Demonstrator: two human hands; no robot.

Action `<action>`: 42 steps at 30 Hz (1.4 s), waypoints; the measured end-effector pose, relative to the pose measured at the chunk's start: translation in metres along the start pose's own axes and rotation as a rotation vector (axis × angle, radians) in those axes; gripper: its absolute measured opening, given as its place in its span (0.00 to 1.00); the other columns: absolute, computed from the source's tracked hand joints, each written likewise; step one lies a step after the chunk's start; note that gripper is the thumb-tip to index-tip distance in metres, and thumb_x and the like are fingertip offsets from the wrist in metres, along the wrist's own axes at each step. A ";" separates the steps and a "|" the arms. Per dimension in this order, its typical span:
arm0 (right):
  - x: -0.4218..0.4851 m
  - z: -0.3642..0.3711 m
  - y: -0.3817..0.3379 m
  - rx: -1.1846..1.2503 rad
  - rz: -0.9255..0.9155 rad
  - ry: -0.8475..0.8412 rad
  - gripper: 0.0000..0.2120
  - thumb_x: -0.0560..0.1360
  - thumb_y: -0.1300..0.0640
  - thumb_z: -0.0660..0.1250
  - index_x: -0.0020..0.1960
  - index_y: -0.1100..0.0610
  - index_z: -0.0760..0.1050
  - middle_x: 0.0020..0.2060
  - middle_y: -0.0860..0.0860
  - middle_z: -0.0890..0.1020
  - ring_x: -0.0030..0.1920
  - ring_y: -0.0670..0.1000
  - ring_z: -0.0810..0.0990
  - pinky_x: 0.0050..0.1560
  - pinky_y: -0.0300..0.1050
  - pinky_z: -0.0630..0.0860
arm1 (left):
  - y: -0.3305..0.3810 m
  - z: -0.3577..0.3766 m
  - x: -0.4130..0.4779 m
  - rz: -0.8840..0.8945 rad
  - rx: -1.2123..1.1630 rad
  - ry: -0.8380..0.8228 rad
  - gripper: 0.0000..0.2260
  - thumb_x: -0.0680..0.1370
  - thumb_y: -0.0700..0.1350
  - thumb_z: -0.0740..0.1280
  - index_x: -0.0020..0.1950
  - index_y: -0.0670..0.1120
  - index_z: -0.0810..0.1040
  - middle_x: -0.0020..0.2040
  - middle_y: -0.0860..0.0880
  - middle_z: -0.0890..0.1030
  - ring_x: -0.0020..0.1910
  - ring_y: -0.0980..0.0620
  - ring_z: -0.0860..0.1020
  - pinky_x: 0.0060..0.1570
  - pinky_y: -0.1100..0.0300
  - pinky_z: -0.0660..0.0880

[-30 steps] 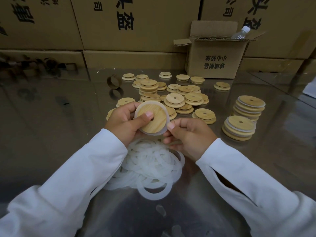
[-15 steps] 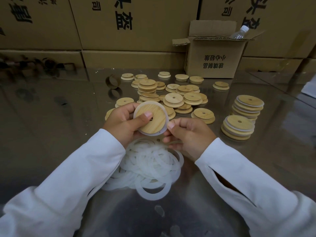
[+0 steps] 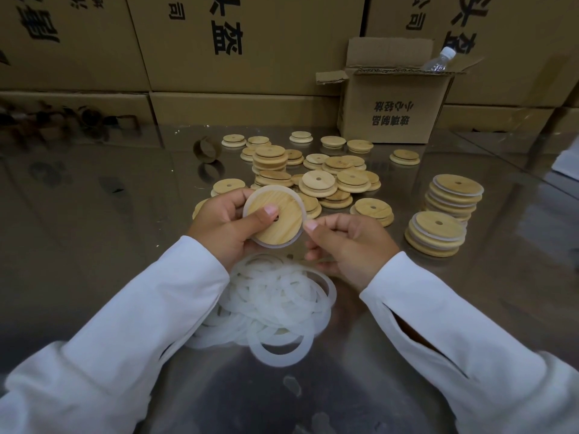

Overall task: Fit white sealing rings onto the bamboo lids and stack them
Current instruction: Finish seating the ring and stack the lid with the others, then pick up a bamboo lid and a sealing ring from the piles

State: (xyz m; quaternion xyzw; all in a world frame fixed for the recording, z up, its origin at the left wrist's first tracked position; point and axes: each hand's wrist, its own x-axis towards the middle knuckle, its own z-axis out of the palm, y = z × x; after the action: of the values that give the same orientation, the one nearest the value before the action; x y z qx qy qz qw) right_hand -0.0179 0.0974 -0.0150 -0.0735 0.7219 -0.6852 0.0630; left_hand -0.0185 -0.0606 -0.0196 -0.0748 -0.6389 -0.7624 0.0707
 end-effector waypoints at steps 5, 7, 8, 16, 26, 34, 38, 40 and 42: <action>0.006 -0.002 0.004 0.012 -0.022 0.038 0.06 0.71 0.52 0.69 0.44 0.53 0.77 0.32 0.47 0.82 0.31 0.44 0.79 0.39 0.41 0.76 | -0.002 -0.001 0.000 -0.021 0.037 -0.034 0.13 0.64 0.42 0.67 0.46 0.41 0.78 0.37 0.47 0.82 0.36 0.53 0.81 0.33 0.61 0.79; 0.006 -0.004 0.004 0.020 -0.092 0.028 0.01 0.72 0.56 0.69 0.42 0.54 0.78 0.29 0.47 0.82 0.30 0.42 0.79 0.34 0.34 0.73 | -0.003 0.000 -0.001 -0.051 0.075 -0.073 0.14 0.62 0.44 0.68 0.46 0.41 0.78 0.37 0.47 0.82 0.37 0.53 0.81 0.35 0.59 0.80; 0.006 -0.005 0.004 0.018 -0.120 0.020 0.02 0.72 0.58 0.69 0.41 0.54 0.78 0.28 0.47 0.81 0.29 0.42 0.79 0.32 0.32 0.72 | -0.004 0.000 -0.001 -0.062 0.094 -0.089 0.14 0.62 0.45 0.68 0.46 0.42 0.78 0.36 0.48 0.83 0.37 0.52 0.81 0.37 0.59 0.80; 0.011 -0.029 -0.001 -0.139 -0.160 0.181 0.06 0.76 0.58 0.64 0.42 0.56 0.78 0.29 0.48 0.79 0.31 0.44 0.75 0.33 0.32 0.72 | -0.004 0.001 -0.002 -0.126 0.049 -0.169 0.17 0.65 0.45 0.67 0.53 0.45 0.79 0.46 0.44 0.84 0.45 0.47 0.83 0.41 0.58 0.81; 0.023 -0.102 -0.005 -0.083 0.093 0.870 0.06 0.77 0.55 0.62 0.50 0.57 0.75 0.43 0.54 0.76 0.47 0.55 0.74 0.49 0.43 0.66 | -0.005 -0.011 0.007 -0.072 0.051 0.021 0.09 0.71 0.40 0.66 0.50 0.46 0.80 0.42 0.49 0.84 0.42 0.52 0.83 0.36 0.62 0.79; 0.023 -0.119 0.000 -0.072 0.098 1.013 0.14 0.76 0.57 0.63 0.60 0.59 0.69 0.49 0.54 0.74 0.47 0.53 0.72 0.48 0.44 0.66 | -0.008 -0.018 0.009 -0.053 0.030 0.056 0.10 0.69 0.41 0.66 0.49 0.44 0.80 0.39 0.48 0.84 0.40 0.51 0.83 0.35 0.62 0.79; 0.024 -0.121 0.002 -0.077 0.090 1.053 0.16 0.74 0.57 0.64 0.60 0.58 0.68 0.46 0.53 0.72 0.42 0.52 0.70 0.46 0.42 0.65 | -0.009 -0.019 0.011 -0.040 0.016 0.054 0.12 0.66 0.43 0.67 0.49 0.45 0.80 0.38 0.48 0.84 0.39 0.51 0.83 0.34 0.62 0.79; 0.025 -0.124 0.004 -0.094 0.094 1.066 0.16 0.74 0.57 0.65 0.60 0.58 0.68 0.44 0.52 0.72 0.42 0.52 0.71 0.46 0.43 0.66 | -0.009 -0.019 0.011 -0.041 0.016 0.048 0.13 0.66 0.43 0.67 0.49 0.44 0.80 0.38 0.48 0.84 0.39 0.51 0.83 0.35 0.62 0.79; 0.025 -0.127 0.006 -0.108 0.097 1.087 0.15 0.73 0.59 0.64 0.60 0.58 0.69 0.44 0.53 0.73 0.43 0.53 0.72 0.47 0.44 0.67 | -0.009 -0.019 0.011 -0.039 0.017 0.046 0.14 0.66 0.44 0.67 0.50 0.44 0.79 0.39 0.49 0.84 0.40 0.52 0.83 0.35 0.61 0.79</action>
State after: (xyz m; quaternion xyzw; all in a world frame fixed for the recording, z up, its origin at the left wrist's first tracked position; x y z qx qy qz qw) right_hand -0.0672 0.2170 -0.0135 0.3214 0.6869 -0.5829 -0.2917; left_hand -0.0318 -0.0779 -0.0297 -0.0443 -0.6450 -0.7596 0.0709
